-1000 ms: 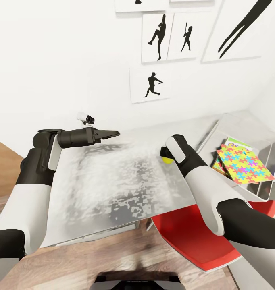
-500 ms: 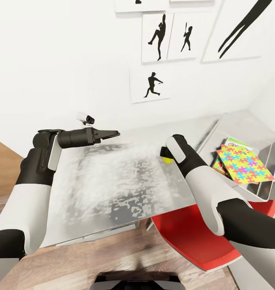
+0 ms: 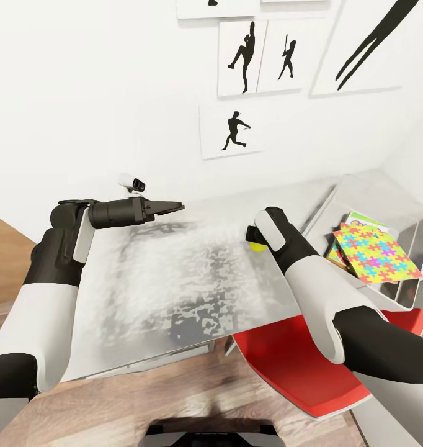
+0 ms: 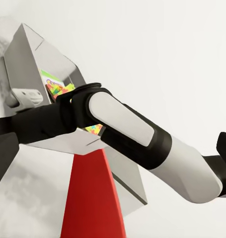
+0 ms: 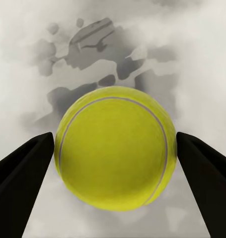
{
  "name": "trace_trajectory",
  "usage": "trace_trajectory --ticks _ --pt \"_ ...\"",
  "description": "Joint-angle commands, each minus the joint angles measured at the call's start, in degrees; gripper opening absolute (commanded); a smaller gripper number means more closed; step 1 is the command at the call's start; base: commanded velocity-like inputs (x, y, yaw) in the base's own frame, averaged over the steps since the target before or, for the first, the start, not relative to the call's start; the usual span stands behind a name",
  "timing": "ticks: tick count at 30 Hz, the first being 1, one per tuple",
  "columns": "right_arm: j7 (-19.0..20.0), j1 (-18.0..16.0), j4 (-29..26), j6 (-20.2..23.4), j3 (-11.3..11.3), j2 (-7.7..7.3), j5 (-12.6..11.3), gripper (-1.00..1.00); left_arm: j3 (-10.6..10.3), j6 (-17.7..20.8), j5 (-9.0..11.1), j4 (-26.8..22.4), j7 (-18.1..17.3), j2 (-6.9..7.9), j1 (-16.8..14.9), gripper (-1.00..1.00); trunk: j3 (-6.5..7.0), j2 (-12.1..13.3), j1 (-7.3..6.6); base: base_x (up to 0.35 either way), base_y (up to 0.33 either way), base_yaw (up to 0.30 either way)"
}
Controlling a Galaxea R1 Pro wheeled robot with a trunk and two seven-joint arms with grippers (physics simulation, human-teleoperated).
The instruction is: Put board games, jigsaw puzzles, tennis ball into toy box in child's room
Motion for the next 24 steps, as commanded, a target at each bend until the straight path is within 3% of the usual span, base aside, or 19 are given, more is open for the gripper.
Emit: trace_trajectory --ticks 1,4,8,24 --pt "-0.61 -0.06 -0.07 0.10 0.25 -0.04 -0.61 -1.00 -0.01 0.59 0.12 0.00 -0.09 0.02 -0.04 1.00 -0.08 -0.10 0.03 0.000 0.000 0.000" --pt "-0.67 0.21 -2.31 0.27 0.27 -0.04 -0.61 -1.00 -0.01 0.59 0.12 0.00 -0.10 0.03 -0.04 1.00 -0.08 -0.10 0.03 0.000 0.000 0.000" --pt "-0.97 0.47 -10.56 1.23 0.45 -0.03 -0.77 -1.00 -0.01 0.59 0.12 0.00 -0.09 0.10 -0.04 1.00 -0.08 -0.10 0.03 0.000 0.000 0.000" --pt "-1.48 0.49 -25.49 12.23 -0.07 0.42 -0.58 -1.00 0.05 0.59 0.14 0.00 -0.13 0.23 0.04 1.00 1.12 -0.10 0.03 -0.031 -0.150 -0.087"
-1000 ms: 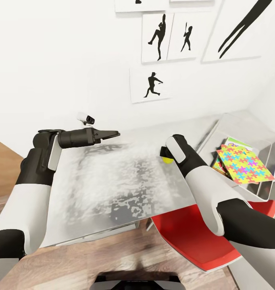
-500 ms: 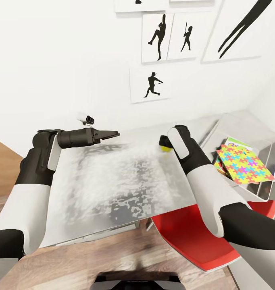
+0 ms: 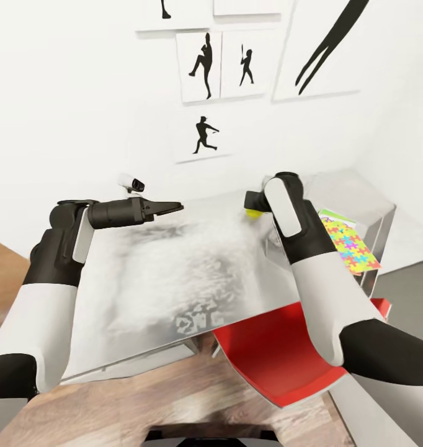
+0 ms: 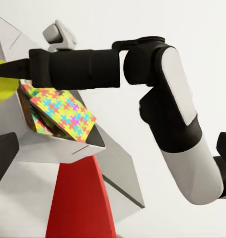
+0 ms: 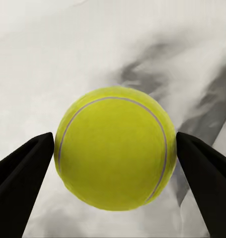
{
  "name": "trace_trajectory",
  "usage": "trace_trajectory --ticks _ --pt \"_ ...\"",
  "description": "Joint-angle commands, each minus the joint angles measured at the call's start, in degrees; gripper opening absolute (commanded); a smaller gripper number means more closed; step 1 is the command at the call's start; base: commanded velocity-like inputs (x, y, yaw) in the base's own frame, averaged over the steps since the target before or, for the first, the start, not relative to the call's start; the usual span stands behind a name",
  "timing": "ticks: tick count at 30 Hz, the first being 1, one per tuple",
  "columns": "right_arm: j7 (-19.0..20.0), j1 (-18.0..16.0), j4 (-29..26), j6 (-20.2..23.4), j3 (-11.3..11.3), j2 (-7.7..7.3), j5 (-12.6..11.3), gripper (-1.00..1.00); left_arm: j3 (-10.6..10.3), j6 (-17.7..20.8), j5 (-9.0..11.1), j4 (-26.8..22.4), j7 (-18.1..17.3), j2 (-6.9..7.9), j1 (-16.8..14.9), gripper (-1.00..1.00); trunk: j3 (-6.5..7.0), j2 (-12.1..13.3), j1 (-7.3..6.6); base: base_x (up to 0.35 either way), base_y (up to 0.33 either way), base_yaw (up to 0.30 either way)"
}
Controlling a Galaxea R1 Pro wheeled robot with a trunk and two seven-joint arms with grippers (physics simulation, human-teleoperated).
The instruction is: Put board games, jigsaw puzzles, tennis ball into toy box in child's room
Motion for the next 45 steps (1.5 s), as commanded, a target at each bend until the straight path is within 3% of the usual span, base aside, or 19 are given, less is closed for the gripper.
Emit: trace_trajectory --ticks 1,16,23,36,45 --pt "-0.66 -0.06 -0.96 0.53 -0.54 0.03 -0.59 -1.00 0.00 0.59 0.13 -0.01 -0.10 0.04 -0.03 1.00 0.00 -0.09 0.04 -0.002 -0.024 -0.107" --pt "-0.55 -0.11 -3.80 1.37 -1.92 -0.51 -1.87 -1.00 0.12 0.59 0.16 -0.01 -0.10 0.06 -0.03 1.00 1.33 -0.09 0.04 -0.031 0.055 -0.125" --pt "-0.62 -0.14 -3.73 1.27 -4.36 -0.54 -1.64 -1.00 0.07 0.59 0.15 -0.01 -0.10 0.09 -0.03 1.00 1.95 -0.09 0.04 -0.001 0.001 -0.145" --pt "-1.81 -0.06 -2.94 1.00 -4.42 -0.57 -1.36 -1.00 -0.03 0.59 0.08 -0.01 -0.10 0.12 -0.03 1.00 3.09 -0.09 0.04 0.000 0.000 -0.146" --pt "-1.87 -0.06 0.45 1.30 -4.27 -0.50 -1.45 -1.00 0.12 0.59 0.08 -0.01 -0.10 0.18 -0.03 1.00 3.85 -0.09 0.04 0.000 0.000 -0.137"
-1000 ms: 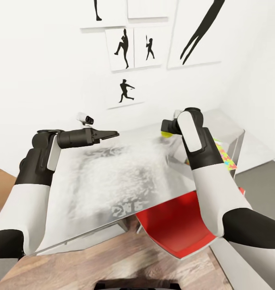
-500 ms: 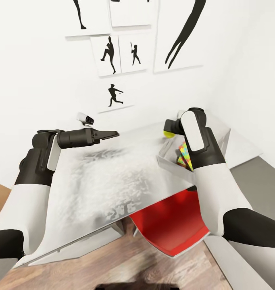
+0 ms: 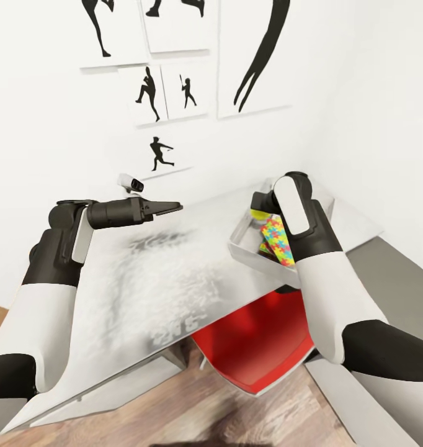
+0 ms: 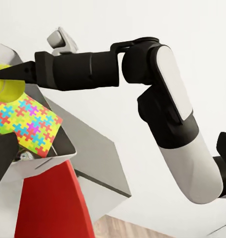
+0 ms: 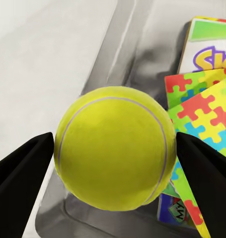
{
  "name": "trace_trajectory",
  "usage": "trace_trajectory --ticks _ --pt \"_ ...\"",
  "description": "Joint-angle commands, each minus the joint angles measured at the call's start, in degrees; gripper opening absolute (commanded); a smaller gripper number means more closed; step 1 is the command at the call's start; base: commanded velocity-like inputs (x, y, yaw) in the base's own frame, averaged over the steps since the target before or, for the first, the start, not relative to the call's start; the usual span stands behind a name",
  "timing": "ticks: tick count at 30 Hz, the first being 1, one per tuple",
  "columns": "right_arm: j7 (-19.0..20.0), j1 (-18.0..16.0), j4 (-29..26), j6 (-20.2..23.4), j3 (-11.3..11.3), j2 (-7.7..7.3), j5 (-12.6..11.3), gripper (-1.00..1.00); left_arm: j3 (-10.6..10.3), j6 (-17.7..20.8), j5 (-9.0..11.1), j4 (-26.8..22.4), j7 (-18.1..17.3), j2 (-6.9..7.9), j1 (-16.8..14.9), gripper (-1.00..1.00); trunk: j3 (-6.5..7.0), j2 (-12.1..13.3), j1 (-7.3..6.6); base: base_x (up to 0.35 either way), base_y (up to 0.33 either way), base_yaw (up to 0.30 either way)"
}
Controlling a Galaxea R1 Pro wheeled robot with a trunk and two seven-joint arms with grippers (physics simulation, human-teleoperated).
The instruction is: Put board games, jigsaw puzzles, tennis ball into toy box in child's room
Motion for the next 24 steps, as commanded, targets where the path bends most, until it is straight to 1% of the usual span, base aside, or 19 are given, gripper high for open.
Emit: trace_trajectory --ticks 1,5,12,24 --pt "-0.64 -0.06 0.07 0.14 0.07 -0.02 -0.55 -1.00 -0.03 0.59 0.12 -0.01 -0.10 0.02 -0.04 1.00 -0.05 -0.10 0.03 0.000 0.000 -0.056" --pt "-0.64 -0.11 1.39 0.18 0.12 -0.05 -0.56 -1.00 -0.06 0.59 0.12 -0.01 -0.10 0.02 -0.04 1.00 0.00 -0.10 0.03 0.000 0.000 -0.021" --pt "-0.64 -0.15 6.70 -0.07 0.23 0.26 -0.52 -1.00 0.10 0.59 0.12 -0.01 -0.10 0.02 -0.04 1.00 0.01 -0.10 0.03 0.000 0.000 -0.002" --pt "-0.17 -0.15 7.60 0.18 -0.18 0.14 -0.78 -1.00 0.18 0.59 0.12 -0.01 -0.10 0.02 -0.04 1.00 0.01 -0.10 0.03 0.000 0.000 0.000"
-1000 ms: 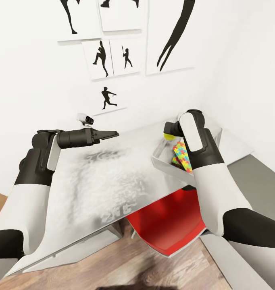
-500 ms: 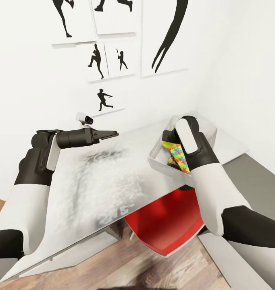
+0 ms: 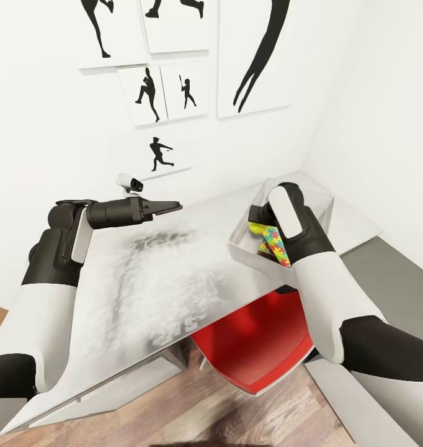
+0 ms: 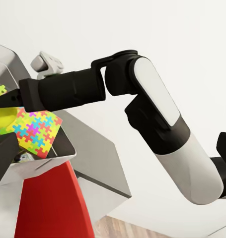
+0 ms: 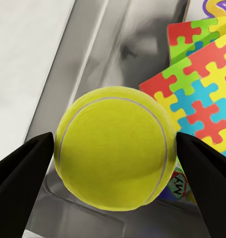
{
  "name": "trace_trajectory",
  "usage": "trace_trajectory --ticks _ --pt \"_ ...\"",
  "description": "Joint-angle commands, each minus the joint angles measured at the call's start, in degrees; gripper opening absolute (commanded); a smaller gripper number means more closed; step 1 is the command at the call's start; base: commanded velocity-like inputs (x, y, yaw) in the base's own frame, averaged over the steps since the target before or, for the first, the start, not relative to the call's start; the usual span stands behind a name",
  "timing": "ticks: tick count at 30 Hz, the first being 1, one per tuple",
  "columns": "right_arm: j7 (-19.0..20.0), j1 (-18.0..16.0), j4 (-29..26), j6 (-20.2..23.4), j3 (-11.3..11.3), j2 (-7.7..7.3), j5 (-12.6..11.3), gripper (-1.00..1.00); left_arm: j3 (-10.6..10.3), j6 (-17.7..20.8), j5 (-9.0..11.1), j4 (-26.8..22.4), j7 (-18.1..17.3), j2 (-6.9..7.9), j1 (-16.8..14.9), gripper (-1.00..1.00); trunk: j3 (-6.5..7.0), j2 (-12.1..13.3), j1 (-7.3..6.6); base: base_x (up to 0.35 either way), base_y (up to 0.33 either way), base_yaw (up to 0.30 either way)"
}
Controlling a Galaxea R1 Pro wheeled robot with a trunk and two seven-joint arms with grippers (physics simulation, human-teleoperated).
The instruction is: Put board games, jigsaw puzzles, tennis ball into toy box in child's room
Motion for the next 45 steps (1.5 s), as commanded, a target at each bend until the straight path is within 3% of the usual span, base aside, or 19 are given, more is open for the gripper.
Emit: trace_trajectory --ticks 1,19,20,45 --pt "-0.65 -0.05 0.04 0.10 0.11 0.00 -0.57 -1.00 0.01 0.59 0.12 0.00 -0.10 0.02 -0.04 1.00 -0.09 -0.10 0.03 0.000 0.016 0.000" --pt "-0.54 -0.05 0.93 0.10 0.07 -0.02 -0.67 -1.00 -0.23 0.59 0.12 0.00 -0.10 -0.07 -0.04 1.00 -0.09 -0.10 0.03 0.000 0.014 0.000" --pt "-0.53 -0.05 0.93 0.10 0.07 -0.02 -0.67 1.00 -0.22 0.59 0.12 0.00 -0.10 -0.07 -0.04 1.00 -0.09 -0.10 0.03 0.000 0.000 0.000" --pt "-0.23 -0.05 0.28 0.18 0.15 -0.11 -0.86 1.00 0.19 0.59 0.20 0.00 -0.16 0.13 -0.03 1.00 -0.09 -0.10 0.03 -0.039 0.000 0.000"
